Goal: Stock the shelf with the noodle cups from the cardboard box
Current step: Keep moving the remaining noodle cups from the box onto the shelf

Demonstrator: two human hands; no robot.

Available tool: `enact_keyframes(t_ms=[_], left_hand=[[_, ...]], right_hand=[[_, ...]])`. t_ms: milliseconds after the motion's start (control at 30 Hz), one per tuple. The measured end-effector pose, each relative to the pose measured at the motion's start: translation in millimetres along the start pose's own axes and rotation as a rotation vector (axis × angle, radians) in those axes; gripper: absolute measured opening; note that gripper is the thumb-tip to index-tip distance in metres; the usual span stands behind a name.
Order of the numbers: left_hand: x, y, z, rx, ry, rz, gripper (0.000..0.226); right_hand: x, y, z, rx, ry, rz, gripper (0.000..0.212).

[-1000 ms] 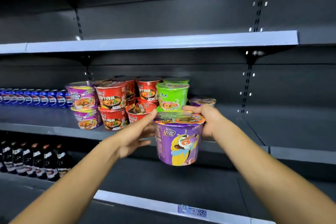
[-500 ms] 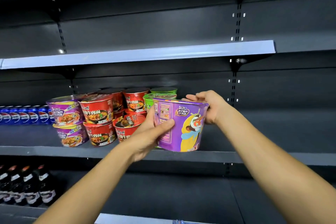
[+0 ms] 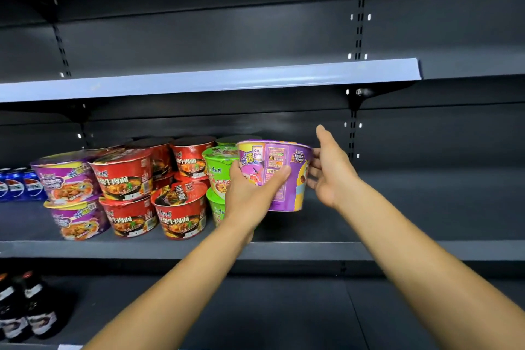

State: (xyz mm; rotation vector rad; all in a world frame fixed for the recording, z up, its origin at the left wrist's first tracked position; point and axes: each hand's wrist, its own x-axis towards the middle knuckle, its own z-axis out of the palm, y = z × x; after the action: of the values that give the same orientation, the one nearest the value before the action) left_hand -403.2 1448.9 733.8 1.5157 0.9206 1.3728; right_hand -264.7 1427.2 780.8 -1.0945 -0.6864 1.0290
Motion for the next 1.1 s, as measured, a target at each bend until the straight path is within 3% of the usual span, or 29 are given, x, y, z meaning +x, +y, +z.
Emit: enact_keyframes(t_ms=[133, 267, 333, 467, 600, 767, 900, 1100], left_hand=[[14, -8, 29, 0.212, 0.159, 0.015, 0.098], [18, -13, 48, 0.383, 0.102, 0.081, 0.106], [18, -20, 51, 0.415, 0.048, 0.095, 0.106], [18, -36, 49, 0.361, -0.020, 0.059, 0.103], [23, -55, 42, 0.297, -0.055, 0.011, 0.091], [32, -95, 41, 0.333, -0.002, -0.075, 0.108], [43, -135, 42, 0.403, 0.016, -0.149, 0.103], [49, -150, 48, 0.328, 0.020, -0.219, 0.099]], right_hand=[[8, 9, -4, -0.104, -0.082, -0.068, 0.050], [23, 13, -15, -0.082, -0.129, -0.096, 0.039], [35, 12, -24, -0.049, -0.125, -0.090, 0.045], [60, 20, -41, -0.005, -0.136, -0.018, 0.062], [79, 38, -49, 0.031, -0.128, 0.086, 0.048], [100, 67, -47, 0.101, -0.133, 0.156, 0.032], [116, 83, -47, 0.074, -0.106, 0.199, 0.026], [141, 101, -54, 0.022, -0.075, 0.243, 0.025]])
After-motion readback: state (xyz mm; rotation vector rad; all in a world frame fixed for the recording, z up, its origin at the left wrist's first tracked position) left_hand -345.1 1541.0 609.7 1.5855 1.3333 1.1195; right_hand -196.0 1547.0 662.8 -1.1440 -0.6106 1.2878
